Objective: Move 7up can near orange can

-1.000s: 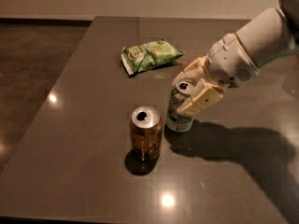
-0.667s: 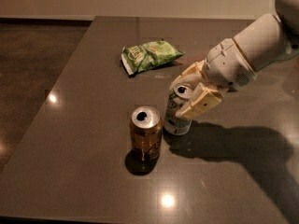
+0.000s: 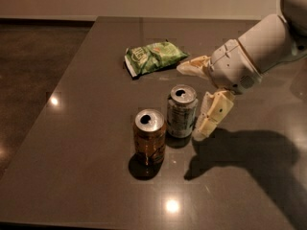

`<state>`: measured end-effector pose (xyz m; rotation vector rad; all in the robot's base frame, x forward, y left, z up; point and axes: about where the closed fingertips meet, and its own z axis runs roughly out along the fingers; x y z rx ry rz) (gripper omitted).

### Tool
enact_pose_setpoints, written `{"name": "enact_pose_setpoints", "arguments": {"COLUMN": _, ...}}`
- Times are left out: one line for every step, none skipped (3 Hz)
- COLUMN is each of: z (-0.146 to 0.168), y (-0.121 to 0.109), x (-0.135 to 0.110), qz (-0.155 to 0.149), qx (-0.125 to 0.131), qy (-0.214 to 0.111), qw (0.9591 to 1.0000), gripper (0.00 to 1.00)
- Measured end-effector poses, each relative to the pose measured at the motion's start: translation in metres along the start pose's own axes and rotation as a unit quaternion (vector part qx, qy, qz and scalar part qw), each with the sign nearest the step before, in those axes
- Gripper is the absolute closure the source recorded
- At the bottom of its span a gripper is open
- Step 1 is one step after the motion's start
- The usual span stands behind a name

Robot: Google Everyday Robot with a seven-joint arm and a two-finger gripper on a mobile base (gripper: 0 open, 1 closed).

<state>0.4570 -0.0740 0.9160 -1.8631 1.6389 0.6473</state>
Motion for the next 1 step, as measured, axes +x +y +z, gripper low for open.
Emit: {"name": "enact_pose_setpoints", "arguments": {"z": 0.0, "y": 0.0, "x": 0.0, "qz": 0.0, "qx": 0.0, "qy": 0.0, "qw": 1.0, "gripper": 0.0}}
